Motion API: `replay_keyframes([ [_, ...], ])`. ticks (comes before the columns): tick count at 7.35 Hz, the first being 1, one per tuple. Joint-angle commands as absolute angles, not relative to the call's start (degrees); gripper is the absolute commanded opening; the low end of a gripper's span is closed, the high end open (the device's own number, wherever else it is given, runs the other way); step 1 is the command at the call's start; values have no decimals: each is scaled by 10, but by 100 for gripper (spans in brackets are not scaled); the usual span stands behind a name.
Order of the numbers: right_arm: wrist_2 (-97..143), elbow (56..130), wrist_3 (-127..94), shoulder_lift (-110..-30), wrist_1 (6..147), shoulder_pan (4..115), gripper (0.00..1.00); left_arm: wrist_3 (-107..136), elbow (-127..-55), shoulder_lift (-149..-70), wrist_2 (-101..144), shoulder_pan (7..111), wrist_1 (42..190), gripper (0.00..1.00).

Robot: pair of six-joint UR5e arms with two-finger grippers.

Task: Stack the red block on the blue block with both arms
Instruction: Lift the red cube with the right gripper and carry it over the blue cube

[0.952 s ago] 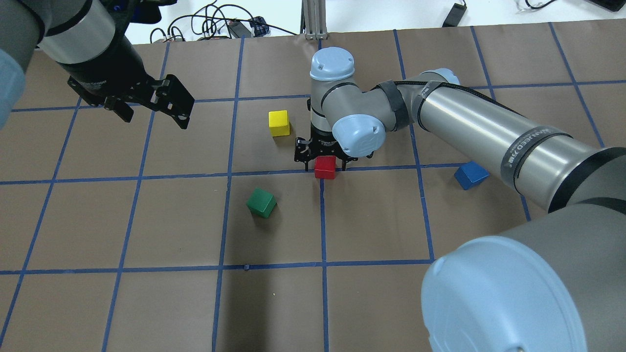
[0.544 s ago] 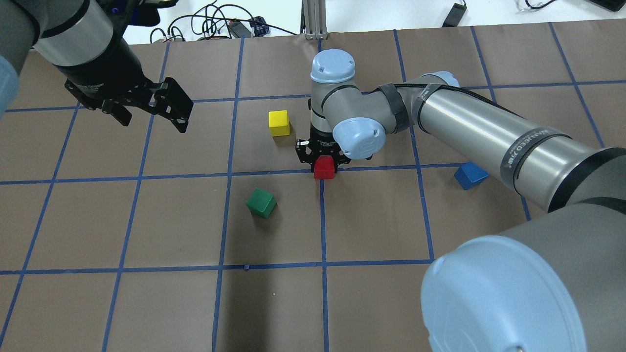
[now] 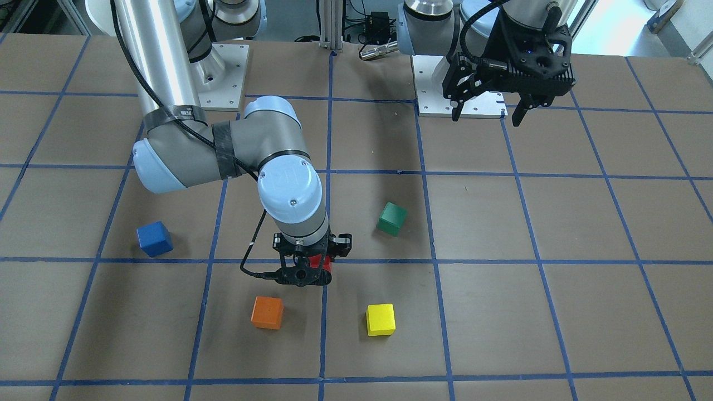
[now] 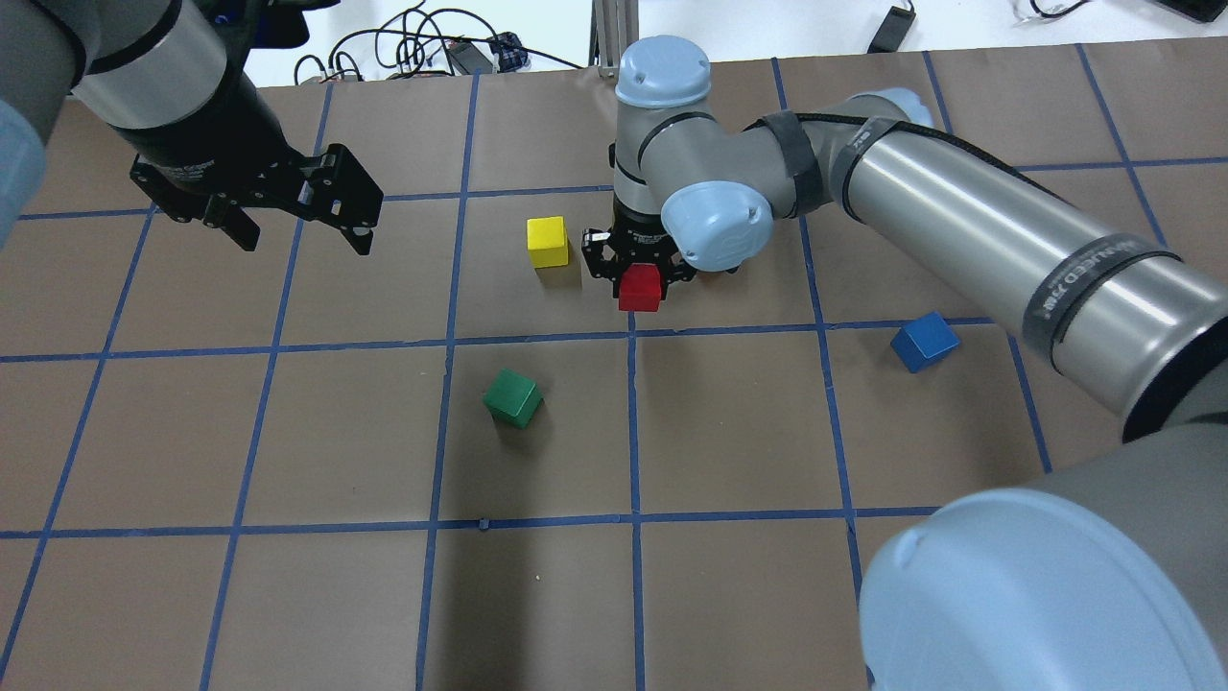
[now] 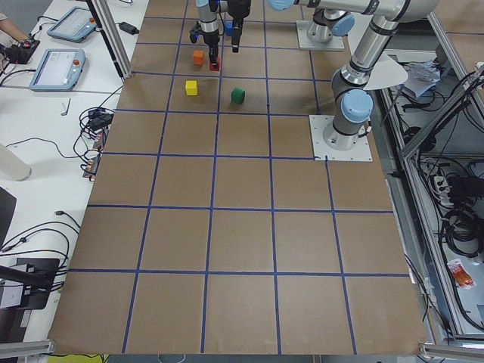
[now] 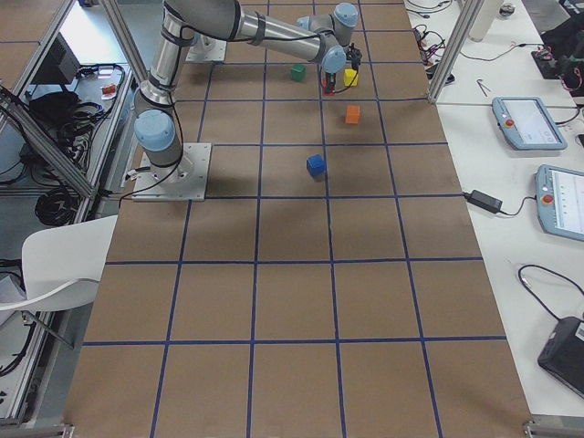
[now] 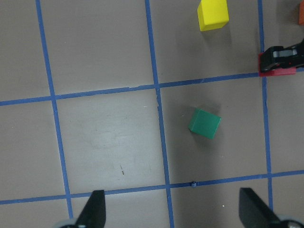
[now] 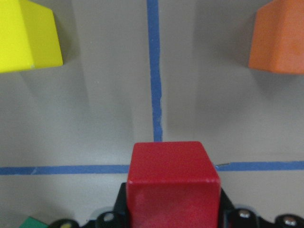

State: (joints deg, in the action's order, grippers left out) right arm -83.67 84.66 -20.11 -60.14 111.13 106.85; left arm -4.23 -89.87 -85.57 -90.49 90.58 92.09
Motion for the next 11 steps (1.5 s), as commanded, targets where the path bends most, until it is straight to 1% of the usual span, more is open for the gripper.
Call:
replay_keyframes([
  [1, -839, 839, -152, -667, 1023, 996, 0, -41, -900, -858, -905, 908, 920, 100],
  [3, -851, 850, -26, -722, 929, 922, 0, -42, -898, -858, -906, 908, 919, 100],
  [5, -902, 888, 108, -774, 922, 863, 0, -42, -899, -858, -904, 908, 919, 100],
  [8, -904, 953, 269, -785, 971, 795, 0, -41, -897, -858, -904, 909, 919, 100],
  [11, -922, 1039, 309, -784, 1119, 792, 0, -43, -898, -860, -904, 909, 918, 100],
])
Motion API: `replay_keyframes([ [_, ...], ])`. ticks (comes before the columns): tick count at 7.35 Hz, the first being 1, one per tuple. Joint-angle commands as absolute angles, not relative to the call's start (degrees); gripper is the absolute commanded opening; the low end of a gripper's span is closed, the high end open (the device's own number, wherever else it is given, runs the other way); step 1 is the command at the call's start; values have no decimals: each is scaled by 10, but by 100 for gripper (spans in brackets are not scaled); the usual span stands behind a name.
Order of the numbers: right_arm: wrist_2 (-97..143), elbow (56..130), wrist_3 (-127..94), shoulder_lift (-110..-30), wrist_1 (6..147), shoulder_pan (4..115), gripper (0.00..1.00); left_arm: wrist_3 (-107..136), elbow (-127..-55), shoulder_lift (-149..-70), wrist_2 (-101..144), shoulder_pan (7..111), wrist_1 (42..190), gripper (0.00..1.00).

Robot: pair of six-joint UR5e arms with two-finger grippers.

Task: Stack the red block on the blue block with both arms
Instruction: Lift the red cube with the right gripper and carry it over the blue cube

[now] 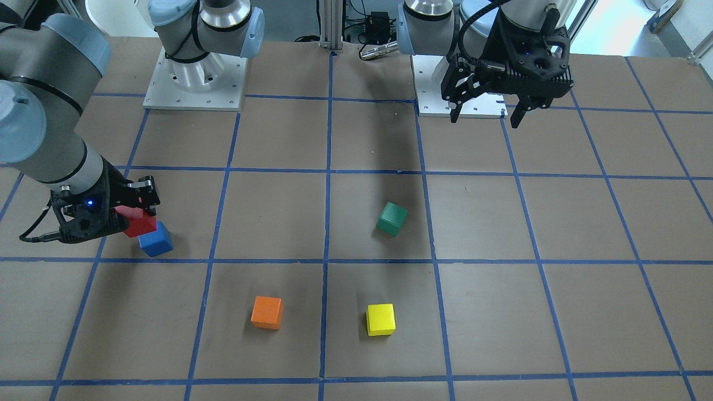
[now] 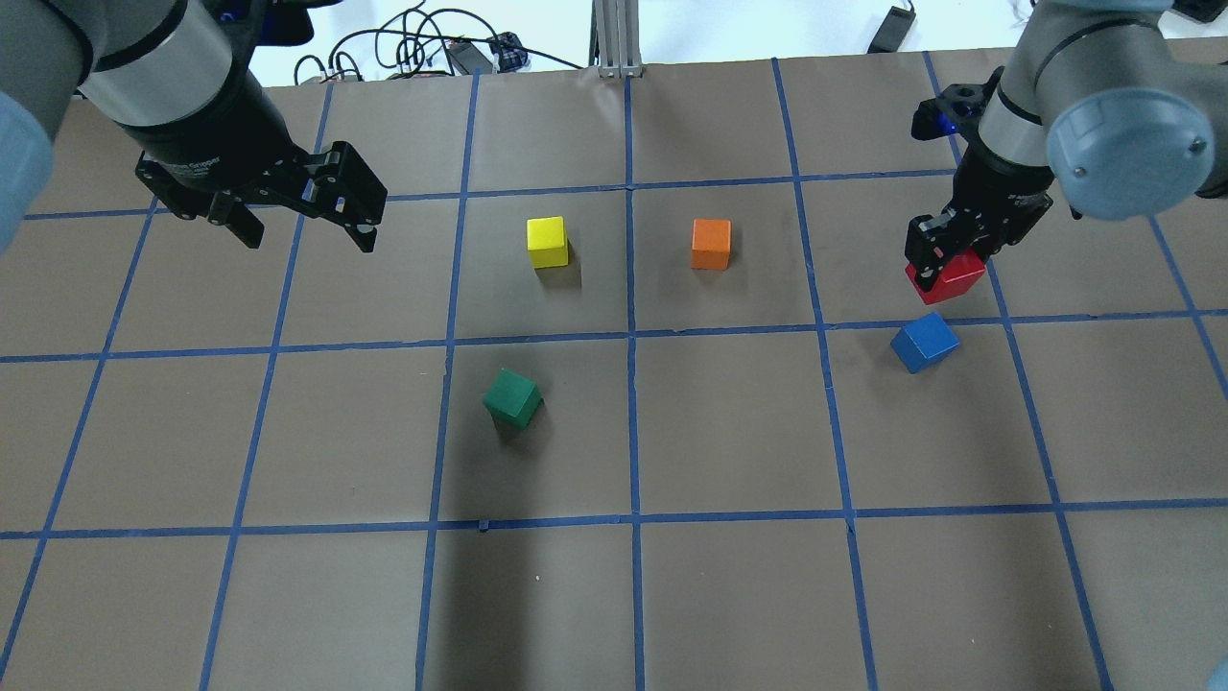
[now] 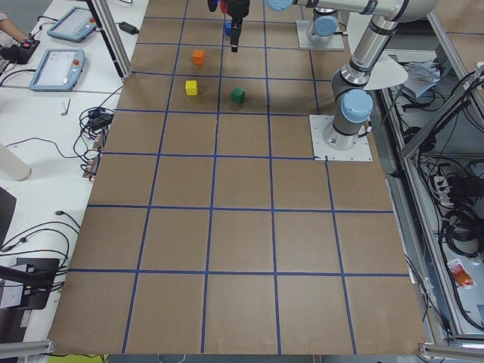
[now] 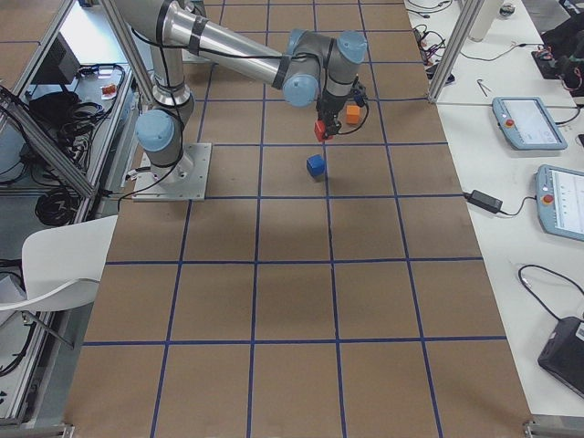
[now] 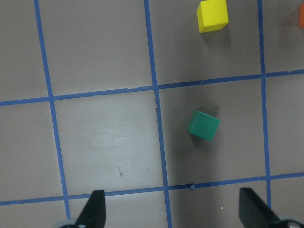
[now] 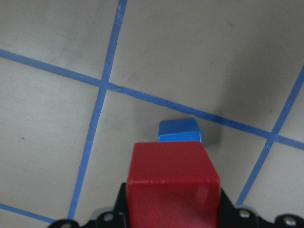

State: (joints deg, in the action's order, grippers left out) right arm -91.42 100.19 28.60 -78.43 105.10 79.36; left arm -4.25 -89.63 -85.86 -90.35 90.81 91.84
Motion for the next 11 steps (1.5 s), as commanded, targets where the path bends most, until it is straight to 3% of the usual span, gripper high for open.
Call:
replay_keyframes([
  [1, -923, 1061, 330, -783, 1157, 791, 0, -42, -898, -858, -904, 909, 918, 100],
  [11, -944, 1082, 335, -757, 1159, 775, 0, -43, -899, -859, -903, 909, 918, 100],
])
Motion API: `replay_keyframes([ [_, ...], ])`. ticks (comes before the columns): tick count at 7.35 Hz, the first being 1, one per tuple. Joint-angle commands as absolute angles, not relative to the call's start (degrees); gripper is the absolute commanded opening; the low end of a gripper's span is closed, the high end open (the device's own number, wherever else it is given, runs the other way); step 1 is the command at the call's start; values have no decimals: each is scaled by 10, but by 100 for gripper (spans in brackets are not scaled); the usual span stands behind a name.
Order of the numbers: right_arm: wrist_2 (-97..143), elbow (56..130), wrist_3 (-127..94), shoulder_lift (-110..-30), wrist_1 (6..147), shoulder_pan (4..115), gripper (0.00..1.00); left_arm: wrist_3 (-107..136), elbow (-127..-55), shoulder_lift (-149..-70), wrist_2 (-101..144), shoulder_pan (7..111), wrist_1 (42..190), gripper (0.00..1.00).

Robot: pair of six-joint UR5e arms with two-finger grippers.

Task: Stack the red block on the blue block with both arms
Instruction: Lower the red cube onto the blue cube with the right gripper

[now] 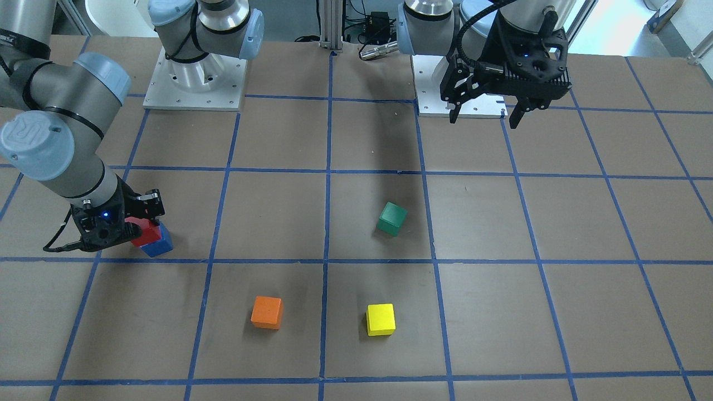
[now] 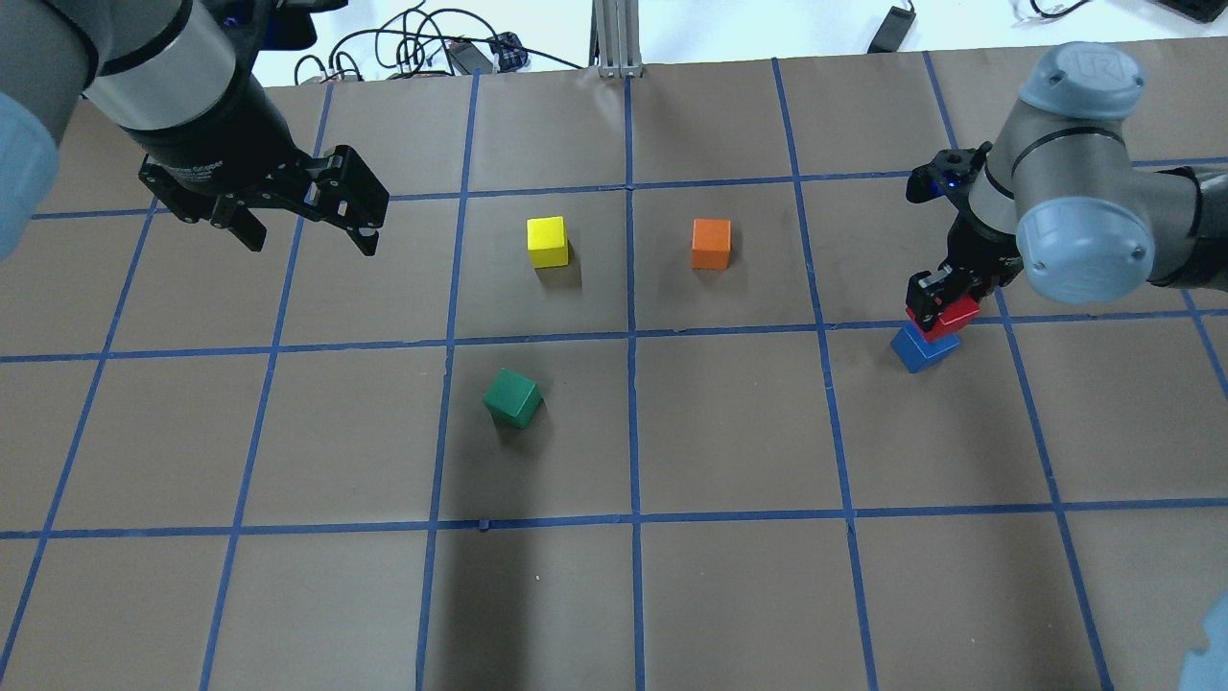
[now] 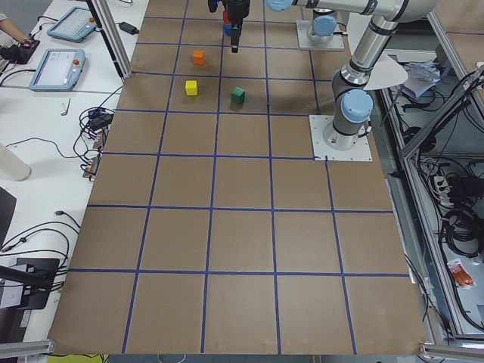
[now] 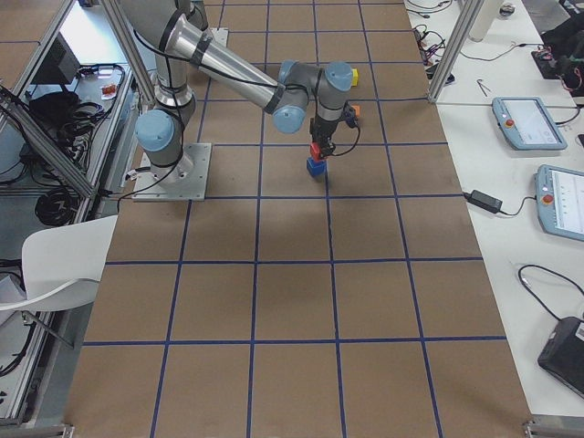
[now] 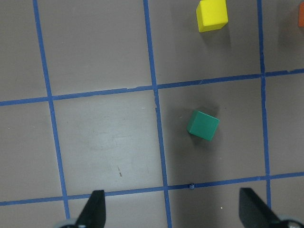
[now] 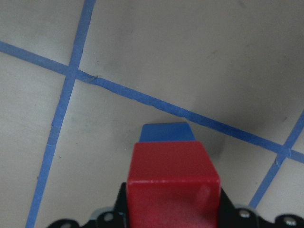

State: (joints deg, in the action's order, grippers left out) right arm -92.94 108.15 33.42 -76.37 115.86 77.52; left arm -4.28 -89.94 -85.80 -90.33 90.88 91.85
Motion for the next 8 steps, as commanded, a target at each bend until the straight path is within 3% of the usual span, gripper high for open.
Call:
replay_keyframes([
  [1, -945, 1082, 335, -757, 1158, 775, 0, -42, -899, -858, -903, 909, 918, 100],
  [8, -938, 1087, 328, -752, 1158, 775, 0, -43, -900, -857, -902, 909, 918, 100],
])
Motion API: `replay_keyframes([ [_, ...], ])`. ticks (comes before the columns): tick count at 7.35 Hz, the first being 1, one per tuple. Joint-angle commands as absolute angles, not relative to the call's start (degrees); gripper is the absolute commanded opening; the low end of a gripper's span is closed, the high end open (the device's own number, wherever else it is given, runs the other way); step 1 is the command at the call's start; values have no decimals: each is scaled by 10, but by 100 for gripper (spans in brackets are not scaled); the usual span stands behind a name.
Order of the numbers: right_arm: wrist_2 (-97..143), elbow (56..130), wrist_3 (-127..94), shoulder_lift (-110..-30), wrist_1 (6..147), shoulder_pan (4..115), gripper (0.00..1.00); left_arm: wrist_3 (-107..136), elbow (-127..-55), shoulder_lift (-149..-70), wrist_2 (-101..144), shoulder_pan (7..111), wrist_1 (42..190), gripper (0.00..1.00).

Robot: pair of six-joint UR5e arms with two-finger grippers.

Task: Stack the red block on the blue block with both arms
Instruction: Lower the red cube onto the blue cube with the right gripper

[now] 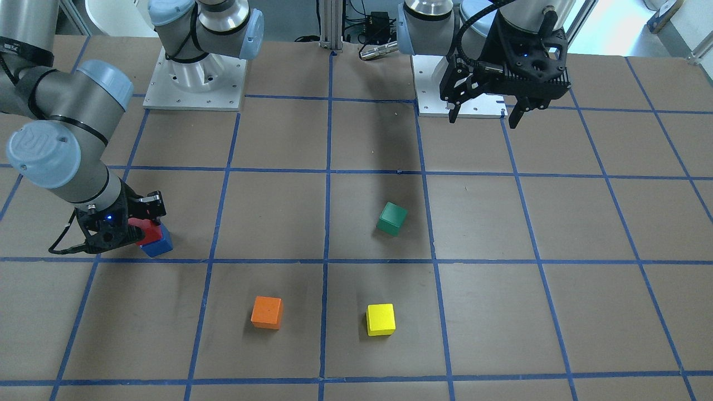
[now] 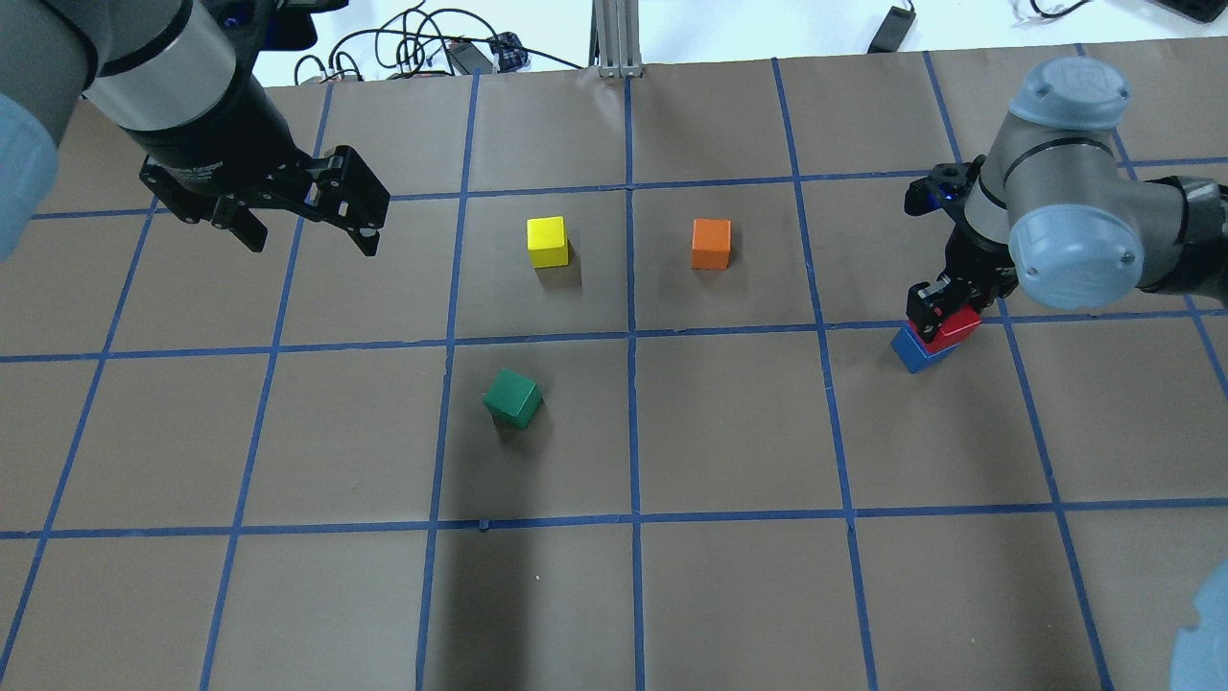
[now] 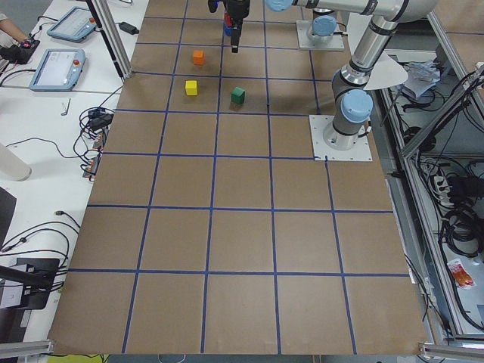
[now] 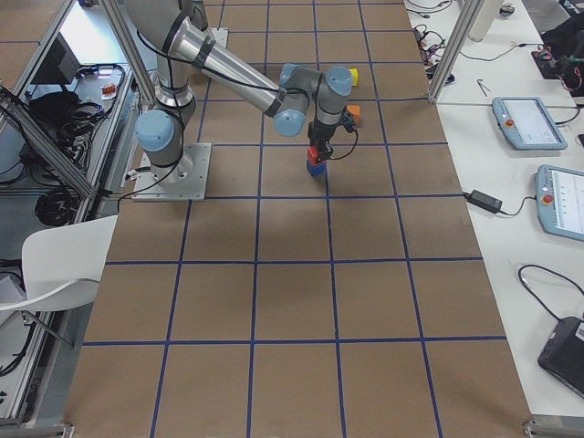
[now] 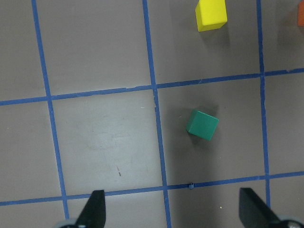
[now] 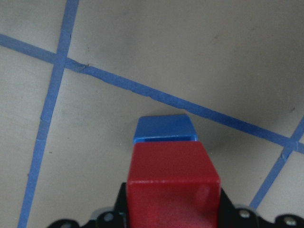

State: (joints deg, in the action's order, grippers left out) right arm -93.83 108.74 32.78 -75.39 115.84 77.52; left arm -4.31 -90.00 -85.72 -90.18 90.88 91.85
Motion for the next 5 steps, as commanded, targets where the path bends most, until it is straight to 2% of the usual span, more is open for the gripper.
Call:
replay_keyframes([
  [1, -937, 1086, 328, -752, 1159, 775, 0, -43, -900, -857, -902, 909, 918, 100],
  [2, -937, 1086, 328, -752, 1159, 775, 0, -43, -900, -857, -902, 909, 918, 100],
  [3, -937, 1087, 328, -752, 1159, 775, 10, -43, -901, -857, -902, 909, 918, 100],
  [4, -937, 1088, 329, -750, 1171, 775, 35, -43, -901, -857, -902, 909, 918, 100],
  [5, -936, 1088, 327, -746, 1174, 775, 49, -43, -900, -858, -902, 909, 918, 100],
])
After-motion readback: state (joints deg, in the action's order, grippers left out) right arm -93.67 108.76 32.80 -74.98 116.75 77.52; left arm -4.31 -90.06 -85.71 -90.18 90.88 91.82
